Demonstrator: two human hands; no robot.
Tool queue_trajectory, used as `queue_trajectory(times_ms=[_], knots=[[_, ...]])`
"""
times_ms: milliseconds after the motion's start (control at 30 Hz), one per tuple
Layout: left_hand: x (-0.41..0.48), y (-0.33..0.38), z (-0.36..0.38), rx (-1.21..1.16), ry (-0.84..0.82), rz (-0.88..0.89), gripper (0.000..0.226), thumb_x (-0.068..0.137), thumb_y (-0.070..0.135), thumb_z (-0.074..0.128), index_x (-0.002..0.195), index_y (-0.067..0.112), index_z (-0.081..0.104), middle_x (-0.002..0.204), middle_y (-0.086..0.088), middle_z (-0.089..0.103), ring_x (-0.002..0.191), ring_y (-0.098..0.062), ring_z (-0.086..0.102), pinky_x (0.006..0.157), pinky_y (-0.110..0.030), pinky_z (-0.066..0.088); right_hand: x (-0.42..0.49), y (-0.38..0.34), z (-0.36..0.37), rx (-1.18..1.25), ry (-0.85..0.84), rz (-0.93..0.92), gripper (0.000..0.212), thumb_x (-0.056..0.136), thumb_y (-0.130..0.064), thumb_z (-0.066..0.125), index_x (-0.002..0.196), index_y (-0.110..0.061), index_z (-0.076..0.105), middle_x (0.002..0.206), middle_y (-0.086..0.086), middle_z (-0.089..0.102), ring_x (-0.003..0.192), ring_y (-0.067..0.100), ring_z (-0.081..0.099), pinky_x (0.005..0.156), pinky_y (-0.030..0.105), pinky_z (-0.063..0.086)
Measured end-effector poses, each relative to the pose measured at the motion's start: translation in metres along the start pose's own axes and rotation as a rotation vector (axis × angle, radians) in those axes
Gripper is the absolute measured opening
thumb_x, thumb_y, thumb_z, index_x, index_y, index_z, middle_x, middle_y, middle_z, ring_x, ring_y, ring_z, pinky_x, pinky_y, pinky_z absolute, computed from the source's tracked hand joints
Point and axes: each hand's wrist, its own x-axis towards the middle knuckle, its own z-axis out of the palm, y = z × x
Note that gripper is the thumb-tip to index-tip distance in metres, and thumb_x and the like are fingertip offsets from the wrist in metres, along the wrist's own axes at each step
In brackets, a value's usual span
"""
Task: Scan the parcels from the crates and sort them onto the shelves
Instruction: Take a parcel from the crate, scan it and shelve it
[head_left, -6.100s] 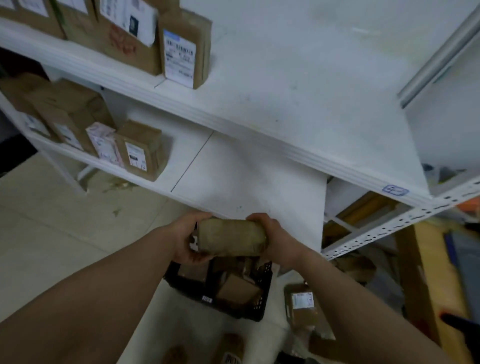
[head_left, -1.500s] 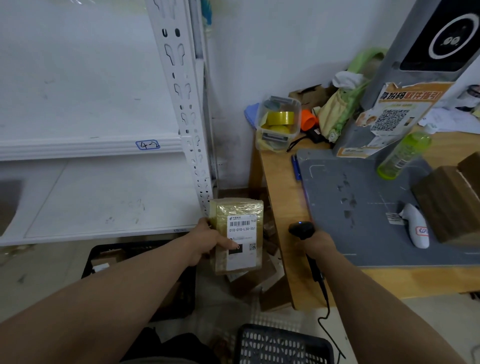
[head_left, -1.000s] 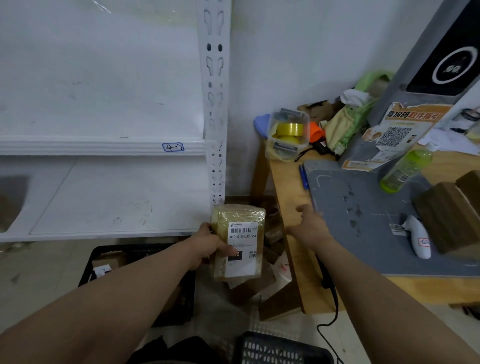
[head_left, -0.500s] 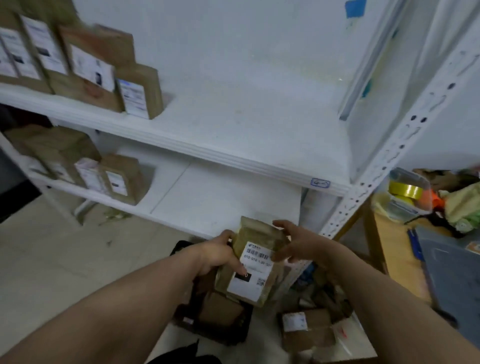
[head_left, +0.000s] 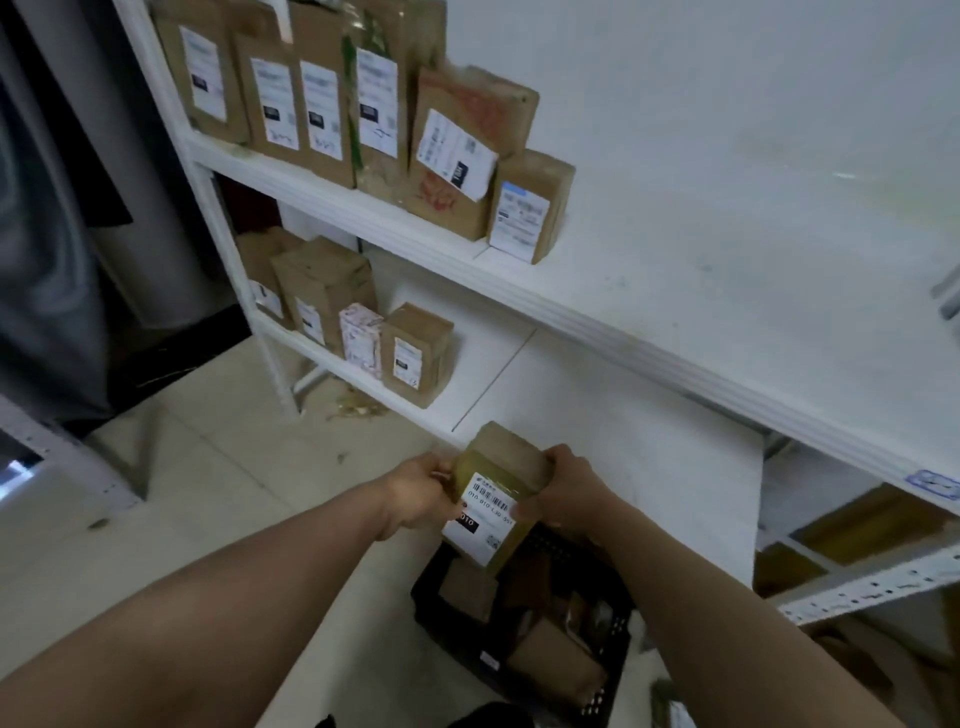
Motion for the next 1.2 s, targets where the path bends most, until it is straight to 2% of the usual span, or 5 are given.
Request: queue_trajectory(times_ms=[300, 533, 733, 1067, 1200], knots=[[0.057, -0.033, -0.073, -0.129, 0.11, -0.143, 0.03, 0.086, 0.002, 0.069, 0.111, 0.018, 0.064, 0.125, -0.011, 0.065, 0.119, -0.03, 0.062, 0.076, -0.031, 0.049, 0.105, -0.04, 0.022, 0.065, 0.129, 0.177, 0.078, 0.076, -0.015, 0.078, 0.139, -0.012, 0.032, 0.121, 0.011, 0.033, 0.107, 0.034, 0.053, 0.091, 0.051, 0.057], [0.13, -0.046, -0.1, -0.1, 0.179, -0.158, 0.024, 0.085, -0.005, 0.072, 0.098, 0.012, 0.062, 0.11, -0.015, 0.06, 0.087, -0.022, 0.057, 0.063, -0.026, 0.046, 0.2, -0.063, 0.03, 0.006, 0.093, 0.225, 0.07, 0.083, -0.006, 0.073, 0.138, -0.013, 0.03, 0.132, 0.018, 0.033, 0.082, 0.024, 0.044, 0.064, 0.034, 0.049], [0.179, -0.067, -0.103, 0.203, 0.139, -0.144, 0.035, 0.095, 0.011, 0.063, 0.129, 0.013, 0.056, 0.136, -0.007, 0.053, 0.125, -0.023, 0.052, 0.088, -0.021, 0.038, 0.279, -0.076, 0.045, -0.075, 0.116, 0.213, 0.073, 0.078, -0.004, 0.074, 0.135, -0.016, 0.031, 0.132, 0.023, 0.043, 0.074, 0.021, 0.047, 0.063, 0.034, 0.05], [0.208, -0.112, -0.104, 0.321, 0.055, -0.273, 0.04, 0.098, 0.017, 0.058, 0.138, 0.017, 0.051, 0.143, -0.004, 0.05, 0.13, -0.022, 0.048, 0.091, -0.022, 0.036, 0.357, -0.088, 0.064, -0.13, 0.102, 0.186, 0.076, 0.081, -0.005, 0.072, 0.142, -0.014, 0.029, 0.138, 0.024, 0.04, 0.107, 0.036, 0.051, 0.07, 0.036, 0.05], [0.211, -0.115, -0.105, 0.342, 0.051, -0.285, 0.042, 0.099, 0.02, 0.058, 0.14, 0.016, 0.05, 0.145, -0.004, 0.049, 0.133, -0.022, 0.046, 0.097, -0.024, 0.037, 0.365, -0.084, 0.069, -0.128, 0.12, 0.208, 0.075, 0.084, -0.002, 0.067, 0.146, -0.015, 0.027, 0.14, 0.026, 0.038, 0.076, 0.02, 0.044, 0.062, 0.03, 0.044]])
